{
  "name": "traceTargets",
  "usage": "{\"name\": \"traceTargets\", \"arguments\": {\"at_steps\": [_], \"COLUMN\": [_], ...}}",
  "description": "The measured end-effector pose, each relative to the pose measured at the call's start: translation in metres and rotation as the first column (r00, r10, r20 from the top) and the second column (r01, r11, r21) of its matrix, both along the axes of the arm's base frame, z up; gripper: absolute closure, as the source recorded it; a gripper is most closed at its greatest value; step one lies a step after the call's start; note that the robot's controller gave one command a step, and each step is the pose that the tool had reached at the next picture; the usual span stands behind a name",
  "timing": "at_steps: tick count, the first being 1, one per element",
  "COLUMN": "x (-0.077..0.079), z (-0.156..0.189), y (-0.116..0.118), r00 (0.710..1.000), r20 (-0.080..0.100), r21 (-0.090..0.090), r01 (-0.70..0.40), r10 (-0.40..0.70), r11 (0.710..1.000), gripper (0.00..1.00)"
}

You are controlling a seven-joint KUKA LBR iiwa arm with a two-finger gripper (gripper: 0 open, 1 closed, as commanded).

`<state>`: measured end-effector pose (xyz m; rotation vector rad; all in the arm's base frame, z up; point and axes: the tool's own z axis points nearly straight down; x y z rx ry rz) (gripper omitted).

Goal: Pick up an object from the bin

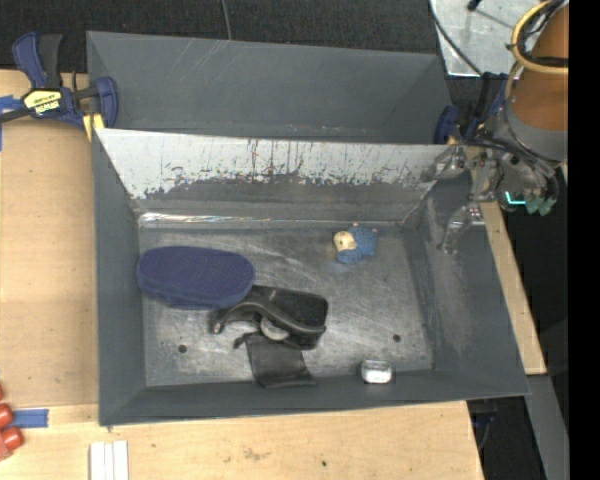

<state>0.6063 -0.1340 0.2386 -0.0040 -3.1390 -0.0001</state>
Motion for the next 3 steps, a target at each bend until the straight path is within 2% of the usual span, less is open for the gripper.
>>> {"name": "traceTargets", "arguments": {"at_steps": [1, 2, 3], "x": [0.022, 0.018, 0.019], "z": [-0.056, -0.157, -0.157], "y": [0.064, 0.044, 0.043], "r00": [0.999, 0.991, 0.991], "r20": [0.001, 0.001, 0.006], "r21": [0.004, 0.001, 0.000], "r01": [0.036, 0.134, 0.135], "r10": [-0.036, -0.134, -0.135], "r11": [0.999, 0.991, 0.991], "gripper": [0.00, 0.00, 1.00]}}
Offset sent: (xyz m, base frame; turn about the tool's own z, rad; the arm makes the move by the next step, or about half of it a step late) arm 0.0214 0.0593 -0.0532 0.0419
